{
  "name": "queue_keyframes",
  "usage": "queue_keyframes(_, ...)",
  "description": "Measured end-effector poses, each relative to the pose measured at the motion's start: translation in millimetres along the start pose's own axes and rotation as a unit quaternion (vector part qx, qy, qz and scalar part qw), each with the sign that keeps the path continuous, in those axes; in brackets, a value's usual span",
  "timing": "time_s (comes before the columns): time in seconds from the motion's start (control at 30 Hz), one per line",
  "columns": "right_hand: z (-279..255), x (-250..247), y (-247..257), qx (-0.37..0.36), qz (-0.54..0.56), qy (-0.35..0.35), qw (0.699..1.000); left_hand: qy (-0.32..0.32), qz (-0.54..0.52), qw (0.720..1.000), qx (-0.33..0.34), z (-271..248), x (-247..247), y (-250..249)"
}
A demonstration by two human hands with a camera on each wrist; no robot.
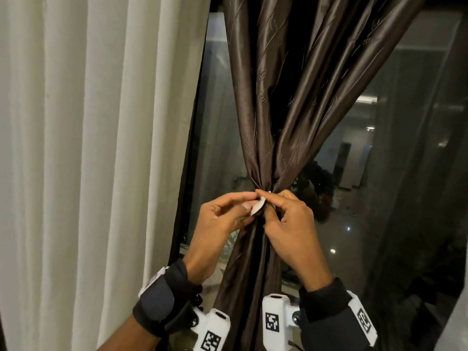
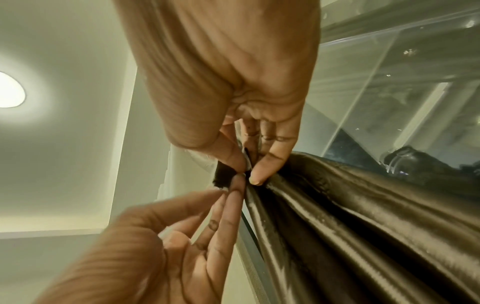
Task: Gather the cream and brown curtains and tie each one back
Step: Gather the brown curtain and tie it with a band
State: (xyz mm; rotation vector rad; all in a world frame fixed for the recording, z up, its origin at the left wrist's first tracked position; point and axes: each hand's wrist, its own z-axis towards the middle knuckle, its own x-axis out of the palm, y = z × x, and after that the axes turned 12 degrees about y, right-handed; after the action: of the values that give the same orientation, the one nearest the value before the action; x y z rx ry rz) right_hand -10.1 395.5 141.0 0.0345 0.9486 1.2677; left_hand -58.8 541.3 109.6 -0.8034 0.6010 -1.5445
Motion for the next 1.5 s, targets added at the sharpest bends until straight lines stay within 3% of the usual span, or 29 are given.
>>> queue_keyframes(0.17, -5.1, -4.5, -6.5, -0.012, 0.043, 0.008, 0.999, 0.089, 0.054, 0.995, -0.013, 14.7, -12.1, 2.5)
queue_keyframes(0.37, -6.5, -9.9, -14.0, -0.014, 0.103, -0.003, 0.995, 0.145, 0.239, 0.959, 0.042, 24.6, -12.8, 11.0)
queue_keyframes(0.5, -13.3, -7.5, -16.2, 0.006, 0.234, 0.037, 0.971, 0.082, 0.364, 0.915, 0.152, 24.9, -19.6, 11.7)
queue_keyframes(0.6, -16.4, -7.7, -16.2, 0.001, 0.258, 0.033, 0.966, 0.068, 0.429, 0.875, 0.214, 25.0, -16.9, 6.1)
queue_keyframes(0.67, -17.5, -8.1, -16.4, -0.003, 0.257, 0.036, 0.966, 0.056, 0.420, 0.880, 0.216, 26.1, -17.9, 5.5)
queue_keyframes(0.73, -17.8, -9.4, -16.5, -0.001, 0.253, 0.042, 0.967, 0.043, 0.373, 0.904, 0.204, 26.7, -22.2, 6.6)
queue_keyframes(0.83, -16.6, -9.1, -17.2, 0.004, 0.261, 0.039, 0.964, 0.074, 0.308, 0.932, 0.175, 22.8, -20.5, 7.4)
queue_keyframes(1.0, -15.2, -9.0, -15.6, 0.007, 0.283, 0.035, 0.959, 0.088, 0.270, 0.948, 0.144, 23.3, -11.8, 6.3)
queue_keyframes(1.13, -17.1, -15.6, -16.6, 0.017, 0.299, 0.033, 0.954, 0.074, 0.328, 0.937, 0.100, 28.9, -20.8, 12.2)
queue_keyframes(1.23, -18.7, -11.6, -17.0, 0.006, 0.213, 0.011, 0.977, 0.067, 0.370, 0.922, 0.087, 31.6, -20.2, 13.3)
queue_keyframes(1.33, -19.6, -0.7, -16.7, -0.018, 0.084, -0.056, 0.995, 0.055, 0.370, 0.923, 0.090, 31.9, -14.5, 12.2)
queue_keyframes(1.5, -19.7, 11.3, -14.5, -0.029, -0.067, -0.133, 0.988, 0.004, 0.397, 0.913, 0.093, 25.4, -9.7, 14.0)
